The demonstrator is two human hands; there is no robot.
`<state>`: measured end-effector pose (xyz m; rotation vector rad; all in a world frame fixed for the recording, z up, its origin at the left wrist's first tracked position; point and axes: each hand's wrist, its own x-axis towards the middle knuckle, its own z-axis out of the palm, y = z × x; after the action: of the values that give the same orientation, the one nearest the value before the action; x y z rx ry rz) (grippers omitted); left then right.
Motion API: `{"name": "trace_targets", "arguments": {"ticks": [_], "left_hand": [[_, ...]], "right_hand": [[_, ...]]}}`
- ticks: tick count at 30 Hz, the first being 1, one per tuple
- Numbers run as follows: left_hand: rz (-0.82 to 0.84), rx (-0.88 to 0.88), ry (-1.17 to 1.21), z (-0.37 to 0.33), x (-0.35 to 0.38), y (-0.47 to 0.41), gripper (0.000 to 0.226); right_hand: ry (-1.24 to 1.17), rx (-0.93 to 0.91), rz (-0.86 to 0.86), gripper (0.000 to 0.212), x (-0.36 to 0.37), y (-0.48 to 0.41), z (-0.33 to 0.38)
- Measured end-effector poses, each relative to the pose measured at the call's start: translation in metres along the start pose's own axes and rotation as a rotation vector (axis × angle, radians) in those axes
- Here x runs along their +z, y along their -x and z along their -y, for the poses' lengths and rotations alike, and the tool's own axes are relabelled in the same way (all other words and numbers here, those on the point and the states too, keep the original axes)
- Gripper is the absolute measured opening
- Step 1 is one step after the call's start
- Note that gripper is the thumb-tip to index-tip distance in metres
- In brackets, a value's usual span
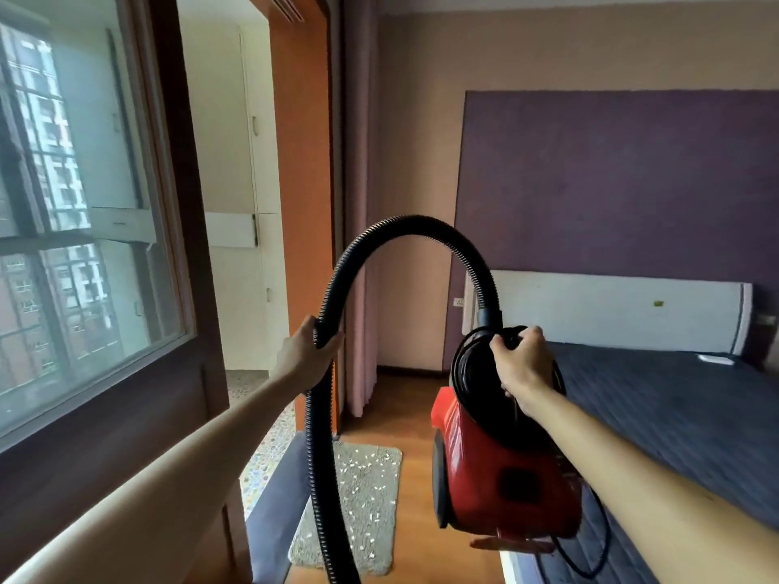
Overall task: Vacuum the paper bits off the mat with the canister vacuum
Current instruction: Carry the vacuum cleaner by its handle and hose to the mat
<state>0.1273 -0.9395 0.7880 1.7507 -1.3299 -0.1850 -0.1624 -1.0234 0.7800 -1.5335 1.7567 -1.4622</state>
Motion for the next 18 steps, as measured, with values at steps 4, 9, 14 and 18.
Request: {"name": "trace_targets", "arguments": {"ticks": [4, 9, 14, 18], "left_hand": [[0.041, 0.038, -0.012, 0.007, 0.015, -0.037, 0.032], [0.047, 0.040, 0.017, 0.018, 0.039, -0.082, 0.032], [0.052, 0.032, 0.031, 0.030, 0.075, -0.132, 0.032], [0.054, 0.027, 0.039, 0.036, 0.114, -0.185, 0.033]], "right_hand": [[-0.016, 0.022, -0.023, 0.028, 0.022, -0.027, 0.002], [-0.022, 0.041, -0.014, 0.028, 0.051, -0.063, -0.003], [-0.025, 0.048, -0.031, 0.027, 0.086, -0.109, -0.015], [-0.018, 0.046, -0.032, 0.026, 0.120, -0.158, -0.029]]}}
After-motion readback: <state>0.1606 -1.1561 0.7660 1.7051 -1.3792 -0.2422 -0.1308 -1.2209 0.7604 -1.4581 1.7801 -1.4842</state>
